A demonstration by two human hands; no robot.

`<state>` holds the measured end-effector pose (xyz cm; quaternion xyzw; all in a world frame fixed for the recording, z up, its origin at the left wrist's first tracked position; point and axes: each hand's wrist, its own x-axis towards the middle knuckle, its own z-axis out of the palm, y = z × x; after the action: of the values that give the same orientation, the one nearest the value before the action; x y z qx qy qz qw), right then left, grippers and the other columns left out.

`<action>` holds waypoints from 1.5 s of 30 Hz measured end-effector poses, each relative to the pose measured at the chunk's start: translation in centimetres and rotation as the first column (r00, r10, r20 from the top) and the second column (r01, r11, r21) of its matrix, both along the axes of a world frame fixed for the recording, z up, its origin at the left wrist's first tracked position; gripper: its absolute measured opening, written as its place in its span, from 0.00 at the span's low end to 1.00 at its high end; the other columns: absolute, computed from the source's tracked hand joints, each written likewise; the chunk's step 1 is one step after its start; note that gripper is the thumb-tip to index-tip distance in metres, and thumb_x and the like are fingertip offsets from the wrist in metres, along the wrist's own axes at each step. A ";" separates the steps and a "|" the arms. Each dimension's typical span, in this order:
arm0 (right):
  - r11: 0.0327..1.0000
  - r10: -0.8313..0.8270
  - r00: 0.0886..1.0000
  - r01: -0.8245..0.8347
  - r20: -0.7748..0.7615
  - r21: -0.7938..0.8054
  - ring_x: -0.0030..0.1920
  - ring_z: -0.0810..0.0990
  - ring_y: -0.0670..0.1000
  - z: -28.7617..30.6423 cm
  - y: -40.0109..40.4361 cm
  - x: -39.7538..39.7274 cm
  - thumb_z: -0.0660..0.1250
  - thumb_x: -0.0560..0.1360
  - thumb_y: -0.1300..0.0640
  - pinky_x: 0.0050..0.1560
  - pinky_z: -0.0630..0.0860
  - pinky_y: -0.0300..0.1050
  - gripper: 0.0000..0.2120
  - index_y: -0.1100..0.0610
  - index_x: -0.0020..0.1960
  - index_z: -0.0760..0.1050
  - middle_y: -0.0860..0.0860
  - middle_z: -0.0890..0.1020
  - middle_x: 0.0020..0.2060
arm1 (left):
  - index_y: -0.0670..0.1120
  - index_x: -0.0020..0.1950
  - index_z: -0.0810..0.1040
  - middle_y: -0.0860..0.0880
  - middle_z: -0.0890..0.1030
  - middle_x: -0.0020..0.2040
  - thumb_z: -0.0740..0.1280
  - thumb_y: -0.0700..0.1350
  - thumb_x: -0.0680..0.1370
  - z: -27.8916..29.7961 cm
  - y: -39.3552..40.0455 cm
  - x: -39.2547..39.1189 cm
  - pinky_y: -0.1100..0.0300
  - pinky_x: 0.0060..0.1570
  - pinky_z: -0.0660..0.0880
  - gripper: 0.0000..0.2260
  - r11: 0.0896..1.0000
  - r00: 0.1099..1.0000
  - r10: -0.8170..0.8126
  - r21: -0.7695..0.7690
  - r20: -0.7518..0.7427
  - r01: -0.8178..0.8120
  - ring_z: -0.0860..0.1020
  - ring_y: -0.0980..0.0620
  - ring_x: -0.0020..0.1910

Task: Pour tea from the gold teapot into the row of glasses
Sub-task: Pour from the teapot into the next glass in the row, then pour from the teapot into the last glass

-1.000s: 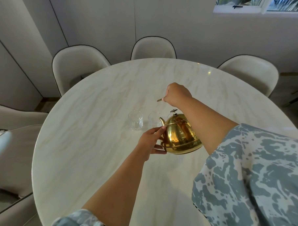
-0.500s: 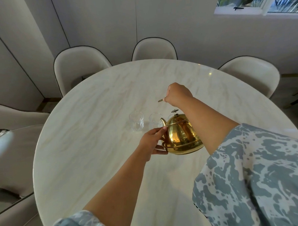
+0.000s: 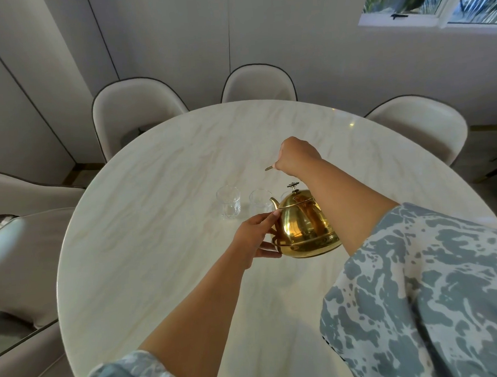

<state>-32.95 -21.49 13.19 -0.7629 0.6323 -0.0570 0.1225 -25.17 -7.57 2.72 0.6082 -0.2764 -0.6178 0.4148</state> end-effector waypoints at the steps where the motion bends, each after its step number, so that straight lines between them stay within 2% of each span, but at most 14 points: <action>1: 1.000 -0.001 1.000 0.001 0.004 -0.003 0.29 0.70 0.50 0.0 0.0 0.0 0.68 0.76 0.59 0.27 0.62 0.38 0.05 0.59 0.44 0.74 0.51 0.73 0.30 | 0.48 0.67 0.77 0.43 0.81 0.57 0.67 0.56 0.78 0.0 0.0 0.0 0.50 0.36 0.84 0.21 1.000 1.000 -0.001 0.001 0.005 0.001 0.85 0.42 0.42; 6: 1.000 -0.005 0.999 0.006 0.038 -0.019 0.28 0.70 0.49 -0.1 0.4 -0.3 0.68 0.76 0.60 0.26 0.61 0.38 0.06 0.59 0.42 0.74 0.51 0.73 0.30 | 0.49 0.67 0.78 0.42 0.80 0.60 0.68 0.56 0.77 -0.2 -0.1 0.0 0.49 0.38 0.84 0.21 1.000 1.000 0.001 -0.002 0.015 -0.001 0.85 0.43 0.42; 8: 1.000 -0.005 0.998 0.007 0.067 -0.021 0.30 0.72 0.51 -0.3 0.9 -0.8 0.68 0.76 0.60 0.26 0.62 0.39 0.05 0.59 0.43 0.75 0.51 0.75 0.31 | 0.49 0.67 0.78 0.42 0.79 0.61 0.69 0.56 0.77 -0.4 -0.1 0.1 0.50 0.37 0.84 0.21 1.000 1.000 0.004 -0.006 0.022 -0.004 0.85 0.43 0.42; 10: 1.000 0.007 0.994 -0.004 0.106 -0.031 0.37 0.76 0.53 -0.5 1.6 -1.4 0.68 0.77 0.58 0.30 0.67 0.40 0.05 0.60 0.49 0.78 0.52 0.79 0.38 | 0.49 0.67 0.78 0.43 0.79 0.61 0.69 0.57 0.76 -0.7 -0.1 0.1 0.50 0.37 0.84 0.22 1.000 0.999 0.001 -0.010 0.035 -0.001 0.84 0.42 0.44; 13: 0.998 0.025 0.985 -0.015 0.170 -0.061 0.43 0.80 0.54 -0.9 3.0 -2.5 0.67 0.78 0.56 0.37 0.71 0.42 0.09 0.59 0.56 0.78 0.54 0.83 0.47 | 0.50 0.68 0.78 0.44 0.80 0.59 0.71 0.57 0.75 -1.0 0.2 0.0 0.48 0.41 0.84 0.23 1.000 0.999 0.000 -0.008 0.041 0.000 0.83 0.41 0.48; 18: 0.995 -0.001 0.952 0.033 0.306 -0.099 0.32 0.75 0.47 -1.7 5.6 -4.1 0.66 0.80 0.54 0.29 0.68 0.38 0.08 0.57 0.56 0.76 0.50 0.80 0.43 | 0.52 0.69 0.76 0.46 0.80 0.56 0.72 0.54 0.74 -1.6 0.7 -0.3 0.46 0.50 0.81 0.24 1.000 1.000 0.019 -0.013 0.022 -0.018 0.80 0.42 0.54; 24: 0.988 0.037 0.915 0.027 0.402 -0.151 0.40 0.78 0.50 -2.5 8.1 -5.1 0.67 0.80 0.53 0.30 0.68 0.33 0.10 0.57 0.58 0.76 0.53 0.83 0.50 | 0.52 0.69 0.76 0.45 0.80 0.63 0.75 0.52 0.73 -2.1 1.3 0.2 0.43 0.54 0.79 0.25 0.998 0.998 0.056 -0.044 0.024 -0.055 0.79 0.43 0.58; 27: 0.985 0.077 0.909 -0.007 0.409 -0.170 0.51 0.83 0.53 -2.6 8.5 -4.8 0.66 0.80 0.52 0.37 0.72 0.34 0.13 0.54 0.63 0.78 0.52 0.84 0.58 | 0.52 0.69 0.76 0.45 0.79 0.64 0.76 0.52 0.72 -2.2 1.8 0.6 0.43 0.54 0.80 0.26 0.995 0.996 0.084 -0.060 0.032 -0.082 0.79 0.43 0.60; 31: 0.980 0.148 0.922 -0.088 0.358 -0.176 0.64 0.80 0.54 -2.4 8.8 -3.7 0.62 0.82 0.52 0.58 0.77 0.42 0.19 0.51 0.72 0.74 0.52 0.79 0.66 | 0.53 0.67 0.77 0.45 0.78 0.65 0.76 0.52 0.71 -1.9 2.3 1.9 0.42 0.54 0.80 0.25 0.991 0.992 0.119 -0.064 0.051 -0.116 0.79 0.43 0.61; 34: 0.973 0.189 0.937 -0.138 0.294 -0.186 0.63 0.80 0.55 -2.4 8.9 -2.6 0.59 0.84 0.52 0.59 0.78 0.45 0.19 0.51 0.74 0.70 0.53 0.79 0.66 | 0.53 0.67 0.78 0.45 0.77 0.66 0.76 0.52 0.71 -1.6 2.8 3.0 0.44 0.50 0.81 0.24 0.989 0.988 0.139 -0.063 0.069 -0.134 0.78 0.42 0.62; 40: 0.967 0.228 0.934 -0.186 0.275 -0.172 0.62 0.81 0.55 -2.8 8.5 0.0 0.59 0.84 0.51 0.58 0.80 0.47 0.19 0.51 0.74 0.71 0.54 0.80 0.65 | 0.53 0.67 0.77 0.45 0.77 0.67 0.76 0.52 0.72 -1.8 3.1 5.0 0.46 0.48 0.81 0.24 0.983 0.980 0.178 -0.047 0.087 -0.175 0.78 0.42 0.61; 45: 0.968 0.240 0.936 -0.212 0.258 -0.134 0.66 0.78 0.55 -2.6 7.6 1.9 0.59 0.84 0.52 0.62 0.76 0.47 0.19 0.53 0.74 0.72 0.53 0.78 0.67 | 0.52 0.69 0.76 0.47 0.81 0.59 0.75 0.52 0.73 -2.1 2.8 6.0 0.44 0.53 0.81 0.24 0.985 0.984 0.171 -0.036 0.046 -0.169 0.81 0.48 0.50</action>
<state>-31.02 -13.93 10.57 -0.8207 0.5138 -0.1795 0.1742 -19.13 -4.74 0.63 0.6379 -0.2434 -0.5604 0.4688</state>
